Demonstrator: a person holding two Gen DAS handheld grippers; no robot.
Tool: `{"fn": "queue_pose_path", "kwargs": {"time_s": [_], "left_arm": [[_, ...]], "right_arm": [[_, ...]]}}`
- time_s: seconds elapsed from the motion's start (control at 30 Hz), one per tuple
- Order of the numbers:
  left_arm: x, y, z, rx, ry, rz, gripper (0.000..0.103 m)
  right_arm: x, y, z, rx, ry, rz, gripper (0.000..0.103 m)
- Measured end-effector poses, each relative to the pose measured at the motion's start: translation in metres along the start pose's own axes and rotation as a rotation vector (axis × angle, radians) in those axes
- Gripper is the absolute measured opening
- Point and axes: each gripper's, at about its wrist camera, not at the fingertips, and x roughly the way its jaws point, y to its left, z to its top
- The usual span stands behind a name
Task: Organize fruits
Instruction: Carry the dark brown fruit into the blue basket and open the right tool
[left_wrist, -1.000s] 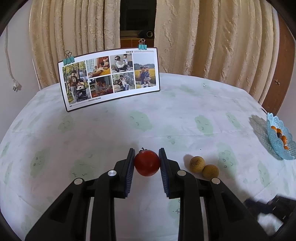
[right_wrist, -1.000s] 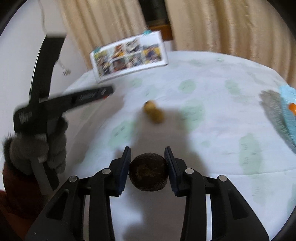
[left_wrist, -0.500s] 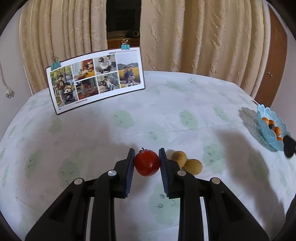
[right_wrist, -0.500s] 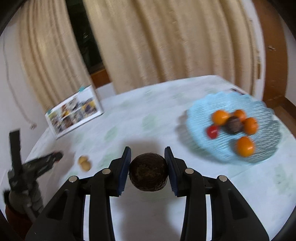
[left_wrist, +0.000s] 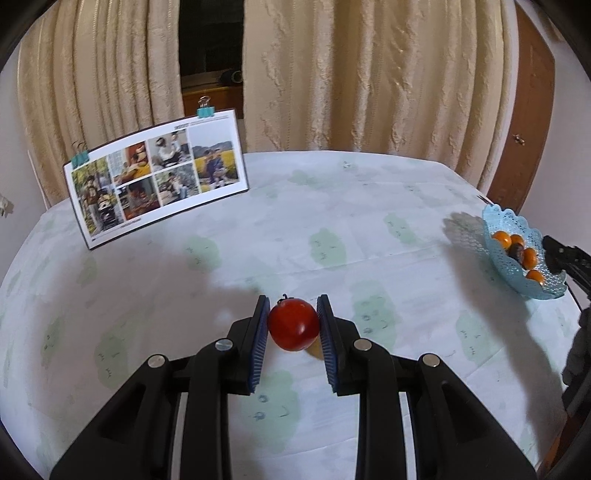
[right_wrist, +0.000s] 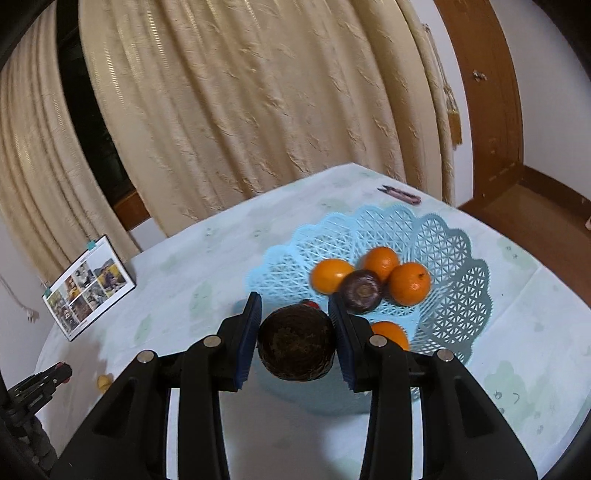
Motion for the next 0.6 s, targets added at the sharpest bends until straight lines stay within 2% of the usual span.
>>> {"fn": "queue_pose_path", "kwargs": {"time_s": [0.07,0.13,0.27,0.5,0.6], "left_arm": [[0.001,-0.006,0.002,0.010,0.001,-0.010,0.027],[0.003,-0.015,0.006,0.025,0.003,-0.023,0.027],[0.004,-0.035,0.014,0.061,-0.001,-0.048,0.027],[0.006,-0.082,0.026,0.134,-0.005,-0.131,0.027],[0.008,-0.109,0.033,0.165,-0.002,-0.194,0.027]], "right_arm": [[0.004,-0.008,0.000,0.024,0.002,0.004,0.040],[0.006,-0.012,0.000,0.042,-0.001,0.014,0.050],[0.002,-0.018,-0.002,0.058,-0.039,-0.014,0.055],[-0.024,-0.027,-0.007,0.048,-0.216,-0.184,0.056],[-0.032,-0.032,-0.011,0.049,-0.275,-0.257,0.062]]}}
